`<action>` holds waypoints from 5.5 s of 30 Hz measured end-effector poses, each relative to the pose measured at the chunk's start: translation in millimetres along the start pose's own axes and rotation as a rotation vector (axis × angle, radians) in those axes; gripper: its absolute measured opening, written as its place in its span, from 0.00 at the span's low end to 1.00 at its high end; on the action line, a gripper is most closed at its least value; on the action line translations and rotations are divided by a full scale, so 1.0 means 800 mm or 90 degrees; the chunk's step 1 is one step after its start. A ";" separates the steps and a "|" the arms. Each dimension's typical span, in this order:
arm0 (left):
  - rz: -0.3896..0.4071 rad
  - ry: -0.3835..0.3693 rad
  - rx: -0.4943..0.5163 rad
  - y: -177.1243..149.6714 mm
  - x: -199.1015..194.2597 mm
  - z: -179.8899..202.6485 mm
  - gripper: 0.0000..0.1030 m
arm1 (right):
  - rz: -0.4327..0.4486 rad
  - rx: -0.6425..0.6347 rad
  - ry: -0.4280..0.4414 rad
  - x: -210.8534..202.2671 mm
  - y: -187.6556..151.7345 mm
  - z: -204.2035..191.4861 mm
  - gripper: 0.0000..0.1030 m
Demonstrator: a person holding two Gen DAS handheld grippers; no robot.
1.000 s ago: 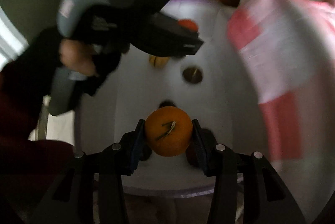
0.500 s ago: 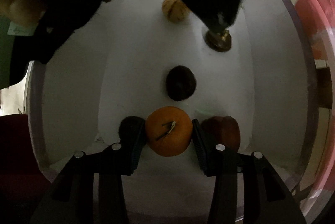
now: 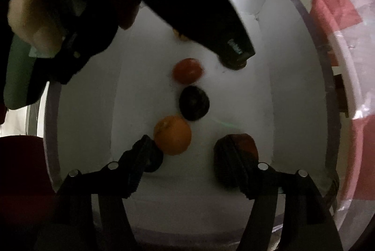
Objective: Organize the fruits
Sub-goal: 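Open the left tool over the box while the right tool releases the tangerine, then move both open tools back toward the fruits on the table, then grasp the red-brown apple with the right tool while the left tool grasps a tangerine, then carry the tangerine in the left tool and apple in the right tool to the box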
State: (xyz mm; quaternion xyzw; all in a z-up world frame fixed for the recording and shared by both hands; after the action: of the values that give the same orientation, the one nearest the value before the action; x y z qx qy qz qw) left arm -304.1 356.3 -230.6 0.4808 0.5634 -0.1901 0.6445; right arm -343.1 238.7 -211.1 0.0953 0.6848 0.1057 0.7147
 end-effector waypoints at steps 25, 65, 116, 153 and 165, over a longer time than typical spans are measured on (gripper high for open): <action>0.181 0.085 0.058 0.124 -0.163 0.068 0.85 | 0.487 0.182 -0.186 -0.357 -0.076 0.182 0.84; 0.386 -0.152 -0.061 0.468 -0.174 0.563 0.99 | 0.544 0.792 -0.293 -0.356 -0.411 0.535 0.86; 0.195 -0.227 0.021 0.522 -0.064 0.635 0.43 | 0.568 1.018 -0.254 -0.294 -0.398 0.791 0.64; 0.294 -0.297 0.058 0.337 -0.187 0.537 0.41 | 0.611 0.919 -0.255 -0.325 -0.378 0.579 0.64; 0.303 -0.308 0.021 0.258 -0.218 0.458 0.41 | 0.604 0.833 -0.234 -0.331 -0.345 0.456 0.64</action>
State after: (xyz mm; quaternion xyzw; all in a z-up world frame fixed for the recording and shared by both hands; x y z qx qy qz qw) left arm 6.2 95.5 -23.5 0.5499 0.2634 -0.1519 0.7779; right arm 16.5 -97.8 -18.7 0.7864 0.3673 -0.0407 0.4950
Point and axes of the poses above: each gripper's, at about its wrist camera, not at the fingertips, and x roughly the way its jaws point, z to its right, y to its top, the point moved 8 cm from there along x, roughly the way its jaws point, and after that the axes turned 3 degrees about z, right-handed, at the moved point
